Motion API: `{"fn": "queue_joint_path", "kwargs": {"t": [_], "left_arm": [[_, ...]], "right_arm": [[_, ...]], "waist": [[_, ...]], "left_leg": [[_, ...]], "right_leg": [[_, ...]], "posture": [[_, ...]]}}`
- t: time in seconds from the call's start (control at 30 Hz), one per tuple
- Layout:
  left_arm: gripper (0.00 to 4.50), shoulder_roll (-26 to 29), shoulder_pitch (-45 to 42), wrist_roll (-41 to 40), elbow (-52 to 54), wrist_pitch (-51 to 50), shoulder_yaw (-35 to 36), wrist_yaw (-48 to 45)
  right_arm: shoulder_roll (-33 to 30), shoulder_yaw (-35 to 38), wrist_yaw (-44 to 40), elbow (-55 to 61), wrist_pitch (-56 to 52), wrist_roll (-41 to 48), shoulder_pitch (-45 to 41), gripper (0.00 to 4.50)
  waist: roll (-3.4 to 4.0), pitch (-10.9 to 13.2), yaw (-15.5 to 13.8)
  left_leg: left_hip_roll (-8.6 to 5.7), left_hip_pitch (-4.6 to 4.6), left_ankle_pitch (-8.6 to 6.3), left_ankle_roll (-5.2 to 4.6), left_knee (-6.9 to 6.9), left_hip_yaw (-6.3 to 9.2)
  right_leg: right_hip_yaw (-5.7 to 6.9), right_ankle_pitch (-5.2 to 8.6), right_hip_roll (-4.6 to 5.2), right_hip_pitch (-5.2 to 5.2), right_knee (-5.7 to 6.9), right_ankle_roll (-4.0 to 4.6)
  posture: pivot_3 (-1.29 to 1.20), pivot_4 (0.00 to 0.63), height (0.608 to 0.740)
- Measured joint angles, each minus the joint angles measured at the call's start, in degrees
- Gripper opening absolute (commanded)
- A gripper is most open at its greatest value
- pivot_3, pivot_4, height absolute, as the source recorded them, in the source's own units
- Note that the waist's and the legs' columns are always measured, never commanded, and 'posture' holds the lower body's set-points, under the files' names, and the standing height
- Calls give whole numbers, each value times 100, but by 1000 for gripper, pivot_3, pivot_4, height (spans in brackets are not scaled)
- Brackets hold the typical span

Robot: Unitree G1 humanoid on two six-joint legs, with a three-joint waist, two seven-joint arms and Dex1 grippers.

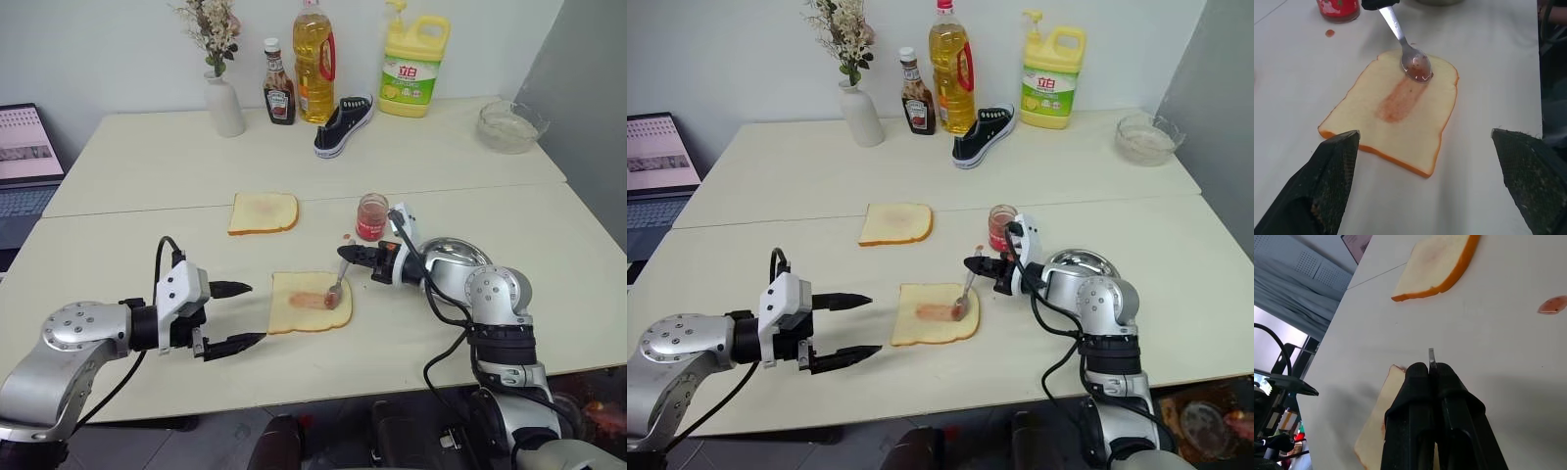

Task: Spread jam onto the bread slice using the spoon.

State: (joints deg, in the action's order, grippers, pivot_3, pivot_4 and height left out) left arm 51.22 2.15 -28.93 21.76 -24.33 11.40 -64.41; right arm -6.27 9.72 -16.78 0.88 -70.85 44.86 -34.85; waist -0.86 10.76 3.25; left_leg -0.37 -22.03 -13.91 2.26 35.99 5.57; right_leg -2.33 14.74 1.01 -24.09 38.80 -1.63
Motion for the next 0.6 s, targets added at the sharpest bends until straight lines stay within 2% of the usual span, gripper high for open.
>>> {"fn": "queue_joint_path", "kwargs": {"t": [0.27, 0.43, 0.6], "left_arm": [[4500, 0, -46, -5, -2, -13, -2, -7], [4500, 1, -46, -9, 2, -28, -2, -5], [4500, 1, -46, -15, 28, -38, -2, -1]], "right_arm": [[795, 252, 549, 23, -96, 314, -517, 30], [903, 1, 513, -309, 189, 99, -508, 30], [692, -431, 239, -559, 414, -216, -329, 30]], "waist": [[0, 0, 15], [0, 0, 8], [0, 0, 6]], "left_leg": [[2, 0, 0, 0, -3, 5], [1, 1, 0, 0, -1, 1], [2, -1, 0, 0, -2, 3]], "right_leg": [[4, -2, -9, -3, 2, 5], [1, -1, -4, -2, 2, 3], [3, -2, -5, -3, 1, 5]], "posture": [[0, 150, 740], [0, 150, 740], [0, 150, 740]]}}
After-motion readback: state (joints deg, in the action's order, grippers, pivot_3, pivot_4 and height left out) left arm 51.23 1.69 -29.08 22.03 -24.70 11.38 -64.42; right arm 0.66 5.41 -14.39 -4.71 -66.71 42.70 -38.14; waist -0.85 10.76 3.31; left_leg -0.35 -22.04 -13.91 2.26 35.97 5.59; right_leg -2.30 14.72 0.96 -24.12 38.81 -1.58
